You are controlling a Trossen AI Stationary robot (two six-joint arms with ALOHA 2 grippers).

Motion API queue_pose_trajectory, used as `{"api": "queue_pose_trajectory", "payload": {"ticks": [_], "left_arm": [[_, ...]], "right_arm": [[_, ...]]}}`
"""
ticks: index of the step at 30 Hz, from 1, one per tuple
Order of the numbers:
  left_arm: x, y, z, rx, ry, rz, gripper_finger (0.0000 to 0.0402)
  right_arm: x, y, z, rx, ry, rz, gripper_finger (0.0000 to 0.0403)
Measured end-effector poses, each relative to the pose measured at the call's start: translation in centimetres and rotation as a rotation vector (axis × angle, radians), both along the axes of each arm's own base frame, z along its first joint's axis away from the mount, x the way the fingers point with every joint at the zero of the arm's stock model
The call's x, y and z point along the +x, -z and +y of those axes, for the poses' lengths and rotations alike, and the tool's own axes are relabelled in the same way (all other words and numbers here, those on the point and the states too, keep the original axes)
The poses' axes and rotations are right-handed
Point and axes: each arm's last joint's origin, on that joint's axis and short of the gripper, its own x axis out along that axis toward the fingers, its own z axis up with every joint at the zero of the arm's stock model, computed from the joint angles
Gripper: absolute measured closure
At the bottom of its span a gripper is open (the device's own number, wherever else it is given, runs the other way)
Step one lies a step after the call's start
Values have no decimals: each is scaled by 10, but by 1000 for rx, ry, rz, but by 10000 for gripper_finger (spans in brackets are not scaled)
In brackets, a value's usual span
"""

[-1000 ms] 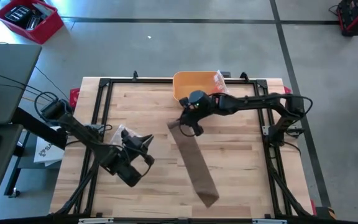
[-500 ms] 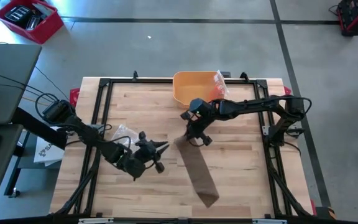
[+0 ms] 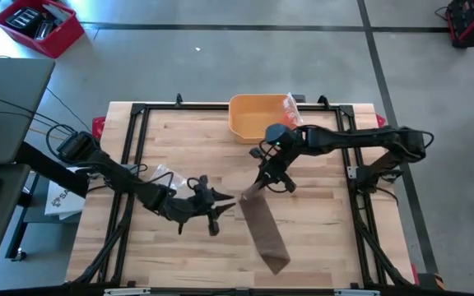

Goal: Roll bandage
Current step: Roll the brown bandage

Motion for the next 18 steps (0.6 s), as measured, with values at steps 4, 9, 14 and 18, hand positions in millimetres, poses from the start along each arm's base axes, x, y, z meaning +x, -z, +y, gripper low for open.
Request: {"api": "queue_pose_trajectory", "payload": {"ticks": [4,9,14,18], "left_arm": [[6,-3,9,3,2,-23,306],[10,-3,18,5,-28,-21,310],[14,-1,30,-3,-29,-1,295],[16,1,36,16,7,32,252]], "right_arm": [[-1,0,0,5,5,8,357],[-1,0,0,29,23,32,357],[-2,2,0,29,26,58,357],[-3,3,0,30,28,75,357]]}}
